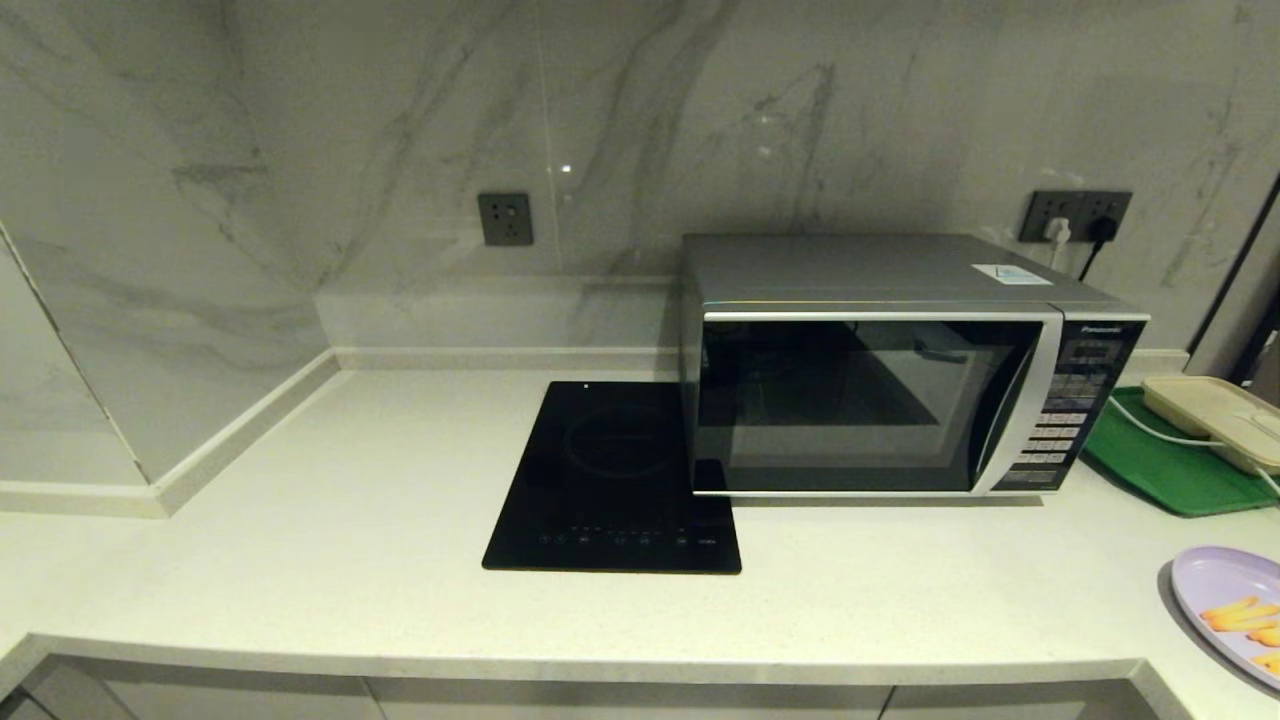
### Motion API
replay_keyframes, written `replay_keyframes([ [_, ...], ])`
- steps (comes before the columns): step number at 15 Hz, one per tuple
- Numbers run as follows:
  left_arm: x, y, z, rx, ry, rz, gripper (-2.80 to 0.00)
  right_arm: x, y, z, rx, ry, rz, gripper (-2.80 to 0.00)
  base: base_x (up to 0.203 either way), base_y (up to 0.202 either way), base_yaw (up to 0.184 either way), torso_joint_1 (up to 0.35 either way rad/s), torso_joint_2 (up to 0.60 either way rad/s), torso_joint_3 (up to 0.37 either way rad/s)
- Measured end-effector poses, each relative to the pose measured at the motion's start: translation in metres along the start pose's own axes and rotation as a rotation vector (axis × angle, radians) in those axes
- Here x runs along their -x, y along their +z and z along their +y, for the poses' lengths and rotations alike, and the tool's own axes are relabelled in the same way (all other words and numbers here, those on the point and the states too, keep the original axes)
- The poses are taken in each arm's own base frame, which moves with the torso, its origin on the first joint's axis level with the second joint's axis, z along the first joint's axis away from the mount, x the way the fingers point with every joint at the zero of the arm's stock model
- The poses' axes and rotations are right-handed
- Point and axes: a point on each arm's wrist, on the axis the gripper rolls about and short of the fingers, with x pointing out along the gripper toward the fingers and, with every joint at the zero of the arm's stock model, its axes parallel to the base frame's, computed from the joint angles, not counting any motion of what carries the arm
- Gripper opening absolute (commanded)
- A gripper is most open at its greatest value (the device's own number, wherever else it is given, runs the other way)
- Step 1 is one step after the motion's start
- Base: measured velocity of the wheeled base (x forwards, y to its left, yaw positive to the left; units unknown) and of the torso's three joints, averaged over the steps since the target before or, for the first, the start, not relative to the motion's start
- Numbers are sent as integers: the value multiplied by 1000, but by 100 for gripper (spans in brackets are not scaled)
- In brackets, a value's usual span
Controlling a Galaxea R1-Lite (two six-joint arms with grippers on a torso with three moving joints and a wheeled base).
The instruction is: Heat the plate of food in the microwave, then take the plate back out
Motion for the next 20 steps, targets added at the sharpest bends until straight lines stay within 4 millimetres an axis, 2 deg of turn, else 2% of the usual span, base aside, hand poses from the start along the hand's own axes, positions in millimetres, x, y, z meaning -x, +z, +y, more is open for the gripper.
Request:
replay_keyframes([
  [1, 0, 0, 0, 0, 0, 0, -280, -12, -7, 1, 19, 43, -7, -280, 0, 0, 0, 0, 0, 0],
  [6, 0, 0, 0, 0, -1, 0, -280, -99, -64, 4, 152, 165, -57, -280, 0, 0, 0, 0, 0, 0],
  [10, 0, 0, 0, 0, 0, 0, -280, -144, -109, 1, 182, 178, -100, -280, 0, 0, 0, 0, 0, 0],
  [11, 0, 0, 0, -1, 0, 0, -280, -152, -119, 0, 182, 173, -114, -280, 0, 0, 0, 0, 0, 0],
  [14, 0, 0, 0, 0, 0, 0, -280, -160, -131, -2, 193, 145, -142, -280, 0, 0, 0, 0, 0, 0],
  [20, 0, 0, 0, 0, 0, 0, -280, -162, -135, -3, 210, 139, -122, -280, 0, 0, 0, 0, 0, 0],
])
